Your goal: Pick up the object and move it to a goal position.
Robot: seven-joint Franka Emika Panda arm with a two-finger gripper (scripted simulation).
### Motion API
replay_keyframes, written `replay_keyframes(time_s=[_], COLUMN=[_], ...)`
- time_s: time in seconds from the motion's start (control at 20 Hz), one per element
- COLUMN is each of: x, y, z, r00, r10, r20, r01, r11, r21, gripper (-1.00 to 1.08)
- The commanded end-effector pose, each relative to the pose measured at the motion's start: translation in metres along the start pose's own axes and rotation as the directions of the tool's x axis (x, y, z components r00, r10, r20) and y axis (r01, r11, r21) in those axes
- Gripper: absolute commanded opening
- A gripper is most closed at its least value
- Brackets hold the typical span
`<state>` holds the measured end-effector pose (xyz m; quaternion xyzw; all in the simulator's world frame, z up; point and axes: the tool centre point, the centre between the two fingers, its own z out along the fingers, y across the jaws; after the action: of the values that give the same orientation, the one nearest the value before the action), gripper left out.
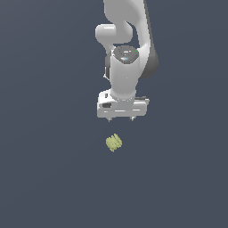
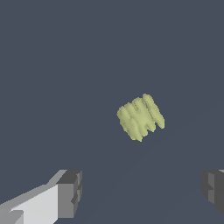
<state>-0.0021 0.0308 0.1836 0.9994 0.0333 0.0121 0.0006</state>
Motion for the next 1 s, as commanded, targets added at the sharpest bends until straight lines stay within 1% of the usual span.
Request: replay_keyframes(time_s=[0.0, 0.15, 0.45, 0.75, 0.95], x=[0.0, 0.0002, 0.0015, 0.0016, 0.0025], y=[0.0, 0.0002, 0.0008, 0.0009, 0.0014], z=[0.0, -0.0005, -0.0032, -0.003, -0.0012], r00=[1.0, 1.0, 0.999, 0.999, 1.0], r10=[0.0, -0.005, -0.028, -0.026, -0.004], r20=[0.0, -0.003, -0.019, -0.019, -0.018], r01=[0.0, 0.005, 0.027, 0.026, 0.004], r11=[1.0, 1.0, 0.999, 0.999, 1.0], r21=[0.0, -0.005, -0.03, -0.03, -0.028], gripper=[1.0, 1.0, 1.0, 1.0, 1.0])
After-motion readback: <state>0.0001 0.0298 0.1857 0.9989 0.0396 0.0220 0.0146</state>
